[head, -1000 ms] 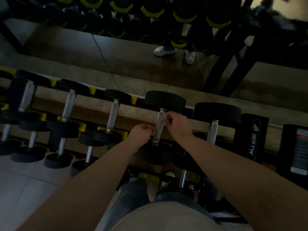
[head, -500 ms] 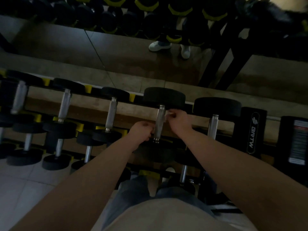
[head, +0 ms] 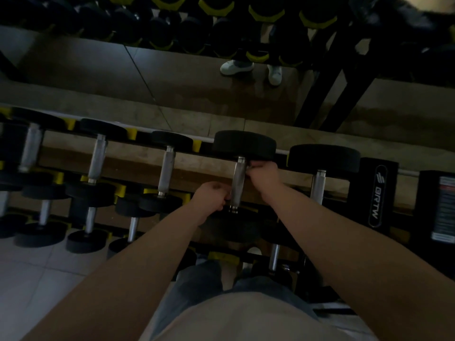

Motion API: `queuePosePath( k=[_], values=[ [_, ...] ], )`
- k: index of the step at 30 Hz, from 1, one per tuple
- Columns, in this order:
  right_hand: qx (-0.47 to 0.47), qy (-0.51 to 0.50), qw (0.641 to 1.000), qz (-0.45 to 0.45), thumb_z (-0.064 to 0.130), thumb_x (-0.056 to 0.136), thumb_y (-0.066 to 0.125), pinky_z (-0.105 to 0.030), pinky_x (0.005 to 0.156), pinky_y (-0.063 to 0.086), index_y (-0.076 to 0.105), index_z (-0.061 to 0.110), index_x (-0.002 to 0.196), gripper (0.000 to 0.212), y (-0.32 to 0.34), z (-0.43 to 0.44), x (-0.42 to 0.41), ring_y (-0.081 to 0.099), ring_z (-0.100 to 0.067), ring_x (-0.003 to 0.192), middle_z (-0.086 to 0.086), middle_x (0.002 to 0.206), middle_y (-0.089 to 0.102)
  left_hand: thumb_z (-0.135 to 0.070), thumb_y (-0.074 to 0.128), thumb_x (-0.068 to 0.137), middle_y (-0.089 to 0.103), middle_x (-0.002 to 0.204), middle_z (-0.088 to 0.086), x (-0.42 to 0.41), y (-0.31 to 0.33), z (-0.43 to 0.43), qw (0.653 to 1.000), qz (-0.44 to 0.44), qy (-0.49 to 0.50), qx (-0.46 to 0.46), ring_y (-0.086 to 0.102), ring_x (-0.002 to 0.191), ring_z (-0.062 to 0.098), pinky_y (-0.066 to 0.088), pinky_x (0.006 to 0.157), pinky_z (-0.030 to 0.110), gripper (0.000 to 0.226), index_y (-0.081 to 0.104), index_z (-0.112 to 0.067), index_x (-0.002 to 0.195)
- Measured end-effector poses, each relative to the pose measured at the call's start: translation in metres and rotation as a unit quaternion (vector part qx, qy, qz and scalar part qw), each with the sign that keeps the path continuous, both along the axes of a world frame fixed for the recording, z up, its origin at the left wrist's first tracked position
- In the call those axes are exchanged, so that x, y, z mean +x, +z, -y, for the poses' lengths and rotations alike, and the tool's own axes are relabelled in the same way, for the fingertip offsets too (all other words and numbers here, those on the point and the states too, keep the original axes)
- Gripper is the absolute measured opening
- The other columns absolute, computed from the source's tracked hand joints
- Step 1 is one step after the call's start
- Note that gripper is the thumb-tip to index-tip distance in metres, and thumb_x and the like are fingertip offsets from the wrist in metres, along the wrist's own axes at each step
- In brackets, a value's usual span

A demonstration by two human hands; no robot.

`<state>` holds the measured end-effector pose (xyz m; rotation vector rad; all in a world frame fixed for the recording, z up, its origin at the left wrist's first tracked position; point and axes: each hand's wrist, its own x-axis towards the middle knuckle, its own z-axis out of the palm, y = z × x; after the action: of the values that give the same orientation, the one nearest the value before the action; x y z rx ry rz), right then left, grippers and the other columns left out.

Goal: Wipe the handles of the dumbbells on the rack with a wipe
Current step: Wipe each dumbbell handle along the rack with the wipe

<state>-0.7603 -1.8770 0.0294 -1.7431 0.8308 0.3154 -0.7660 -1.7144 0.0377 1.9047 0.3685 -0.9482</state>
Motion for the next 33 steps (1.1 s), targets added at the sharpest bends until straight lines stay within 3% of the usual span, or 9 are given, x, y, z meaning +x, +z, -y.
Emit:
queuePosePath(
  k=[2,5,7,9,12,14,17,26,33],
  values=[
    [0.002,0.039,0.999,-0.009,0.002,0.094,0.056,-0.028,0.071,0.047,0.066,0.01,0.084,0.017,-0.003,-0.001,0.003,0.058,-0.018,0.077,-0.005,0.084,0.063,-0.013,0.049,0.099,0.067,0.095,0.005,0.0,0.0,-0.001,1.0,-0.009,0.009,-0.007,0.056,0.078,0.015,0.047,0.065,0.025,0.022,0.069,-0.015,0.107],
    [-0.085,0.281,0.948,-0.125,0.022,0.098,0.057,-0.024,0.065,0.048,0.069,0.011,0.109,0.02,-0.01,-0.006,-0.017,0.059,-0.014,0.079,-0.002,0.099,0.066,-0.012,0.05,0.097,0.066,0.094,0.005,0.001,-0.001,-0.002,1.0,-0.007,0.007,-0.014,0.055,0.077,0.015,0.047,0.064,0.026,0.021,0.069,-0.016,0.104],
    [-0.079,0.33,0.927,-0.163,0.024,0.094,0.062,-0.029,0.078,0.056,0.07,0.013,0.114,0.024,-0.015,-0.005,-0.03,0.064,-0.016,0.087,-0.002,0.107,0.069,-0.011,0.05,0.096,0.066,0.093,0.005,0.001,-0.002,-0.001,1.0,-0.008,0.004,-0.012,0.055,0.076,0.015,0.046,0.063,0.026,0.021,0.069,-0.015,0.104],
    [-0.044,0.295,0.936,-0.185,0.016,0.092,0.064,-0.038,0.088,0.058,0.07,0.01,0.113,0.023,-0.012,-0.005,-0.031,0.068,-0.024,0.094,-0.01,0.108,0.07,-0.011,0.05,0.096,0.066,0.09,0.004,0.002,-0.002,0.0,1.0,-0.011,0.005,-0.01,0.055,0.074,0.014,0.046,0.061,0.025,0.023,0.069,-0.012,0.109],
    [0.128,0.078,0.975,-0.164,-0.005,0.091,0.053,-0.047,0.091,0.058,0.069,0.005,0.105,0.023,-0.005,-0.006,-0.014,0.068,-0.035,0.101,-0.021,0.108,0.07,-0.012,0.05,0.097,0.065,0.087,0.003,0.003,-0.003,0.0,1.0,-0.015,0.004,-0.004,0.055,0.073,0.013,0.046,0.059,0.024,0.022,0.069,-0.011,0.107],
    [0.22,-0.048,0.969,-0.105,-0.011,0.09,0.044,-0.044,0.08,0.058,0.069,0.009,0.098,0.033,-0.003,-0.003,-0.001,0.066,-0.034,0.098,-0.016,0.101,0.069,-0.013,0.05,0.098,0.064,0.087,0.003,0.003,-0.002,-0.001,1.0,-0.019,0.007,-0.009,0.055,0.072,0.013,0.045,0.059,0.023,0.02,0.069,-0.013,0.106],
    [0.244,-0.108,0.963,-0.04,-0.005,0.088,0.051,-0.047,0.094,0.053,0.072,0.012,0.104,0.031,-0.011,0.002,0.004,0.064,-0.034,0.109,-0.013,0.109,0.071,-0.016,0.049,0.101,0.067,0.093,0.005,0.002,0.0,-0.002,1.0,-0.021,0.013,-0.012,0.055,0.074,0.012,0.047,0.062,0.023,0.021,0.068,-0.013,0.111],
    [-0.007,0.149,0.986,-0.079,0.02,0.081,0.08,-0.033,0.081,0.06,0.081,0.019,0.088,0.008,-0.019,-0.003,-0.059,0.072,-0.014,0.086,-0.001,0.09,0.077,-0.009,0.045,0.101,0.064,0.088,0.006,0.004,0.001,0.002,0.999,-0.022,0.032,-0.019,0.052,0.067,0.012,0.043,0.054,0.021,0.025,0.066,-0.011,0.115],
    [-0.069,-0.002,0.998,-0.007,0.019,0.088,0.072,-0.024,0.068,0.051,0.07,0.033,0.08,0.015,0.004,-0.005,-0.018,0.066,-0.01,0.084,0.01,0.087,0.07,-0.011,0.045,0.101,0.068,0.097,0.007,0.002,0.001,-0.001,0.999,-0.025,0.036,-0.021,0.054,0.072,0.012,0.046,0.06,0.023,0.025,0.065,-0.012,0.117]
  ],
)
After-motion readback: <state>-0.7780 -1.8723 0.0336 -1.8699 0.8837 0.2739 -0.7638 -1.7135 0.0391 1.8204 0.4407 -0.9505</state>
